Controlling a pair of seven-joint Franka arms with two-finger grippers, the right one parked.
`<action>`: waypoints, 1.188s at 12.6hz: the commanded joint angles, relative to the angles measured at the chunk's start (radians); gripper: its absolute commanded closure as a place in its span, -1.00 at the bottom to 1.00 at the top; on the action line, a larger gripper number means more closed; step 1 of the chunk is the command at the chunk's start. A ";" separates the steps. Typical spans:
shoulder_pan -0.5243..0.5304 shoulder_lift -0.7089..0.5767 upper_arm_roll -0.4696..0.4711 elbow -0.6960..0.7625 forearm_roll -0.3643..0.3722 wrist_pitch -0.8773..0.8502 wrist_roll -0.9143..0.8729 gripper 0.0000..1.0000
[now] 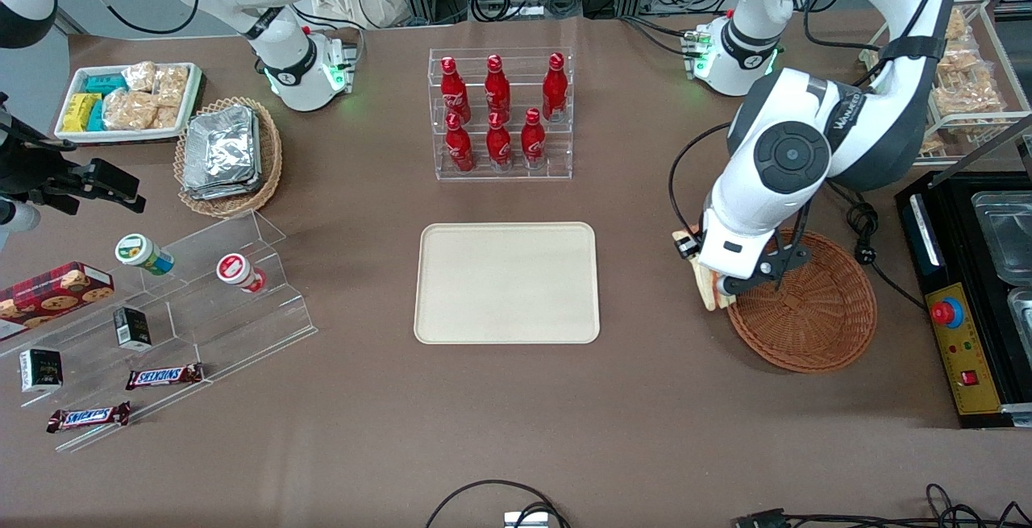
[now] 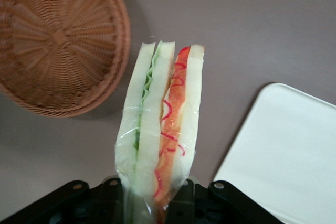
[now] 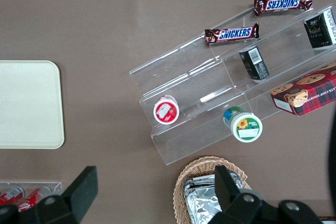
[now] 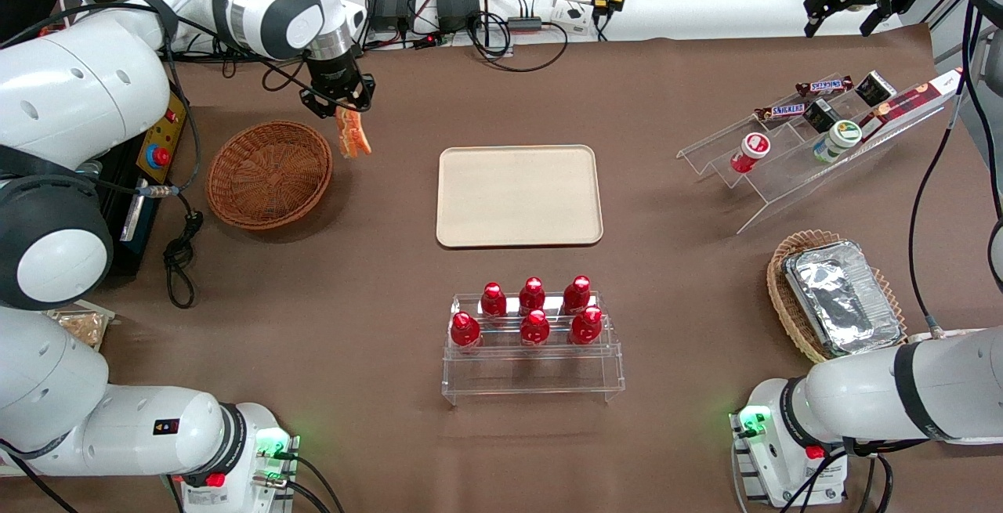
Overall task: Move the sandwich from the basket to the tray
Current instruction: 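Lift the sandwich out of the basket with the left gripper, then carry the sandwich over the cream tray and lower it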
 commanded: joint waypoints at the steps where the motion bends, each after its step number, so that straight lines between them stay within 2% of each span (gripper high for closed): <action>1: -0.088 0.060 -0.007 0.021 0.015 0.070 -0.027 1.00; 2: -0.116 0.085 -0.007 0.024 0.018 0.090 -0.024 1.00; 4: -0.150 0.151 -0.009 0.024 0.078 0.116 -0.024 1.00; 11: -0.266 0.361 -0.007 0.113 0.107 0.197 -0.011 1.00; 13: -0.274 0.410 -0.007 0.118 0.172 0.197 -0.026 0.95; 15: -0.314 0.458 -0.003 0.157 0.186 0.202 -0.030 0.92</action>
